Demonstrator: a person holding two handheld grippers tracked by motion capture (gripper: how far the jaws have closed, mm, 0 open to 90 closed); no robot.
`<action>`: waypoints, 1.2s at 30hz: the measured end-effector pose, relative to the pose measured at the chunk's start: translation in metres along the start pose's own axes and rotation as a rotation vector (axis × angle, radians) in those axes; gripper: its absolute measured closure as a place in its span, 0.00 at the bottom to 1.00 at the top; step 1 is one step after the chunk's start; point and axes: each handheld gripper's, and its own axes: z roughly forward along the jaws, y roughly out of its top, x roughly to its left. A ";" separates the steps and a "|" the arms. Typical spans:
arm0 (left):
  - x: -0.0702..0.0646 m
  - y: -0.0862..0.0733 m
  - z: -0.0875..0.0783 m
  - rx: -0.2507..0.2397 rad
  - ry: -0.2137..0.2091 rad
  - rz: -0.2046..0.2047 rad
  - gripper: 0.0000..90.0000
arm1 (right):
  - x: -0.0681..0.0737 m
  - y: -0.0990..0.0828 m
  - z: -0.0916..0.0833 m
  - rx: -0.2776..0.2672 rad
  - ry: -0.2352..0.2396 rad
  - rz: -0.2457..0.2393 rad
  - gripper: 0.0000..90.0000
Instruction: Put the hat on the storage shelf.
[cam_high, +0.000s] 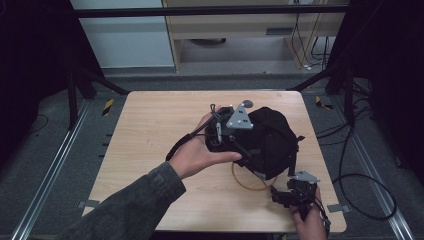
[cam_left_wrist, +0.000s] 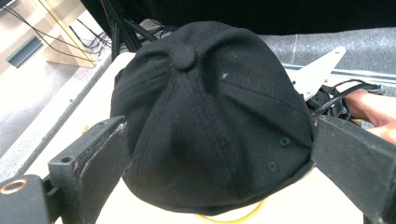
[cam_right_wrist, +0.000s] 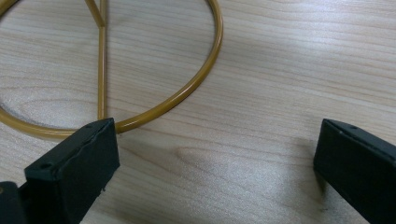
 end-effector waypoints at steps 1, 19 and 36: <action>0.002 -0.003 -0.003 -0.003 0.001 -0.005 0.05 | 0.000 0.000 0.000 -0.001 -0.001 0.000 0.00; 0.003 -0.068 -0.021 -0.029 0.002 -0.100 0.05 | 0.001 0.000 0.000 -0.002 0.003 0.012 0.00; -0.021 -0.150 -0.021 0.029 0.024 -0.144 0.06 | 0.001 0.000 0.000 -0.003 0.003 0.013 0.00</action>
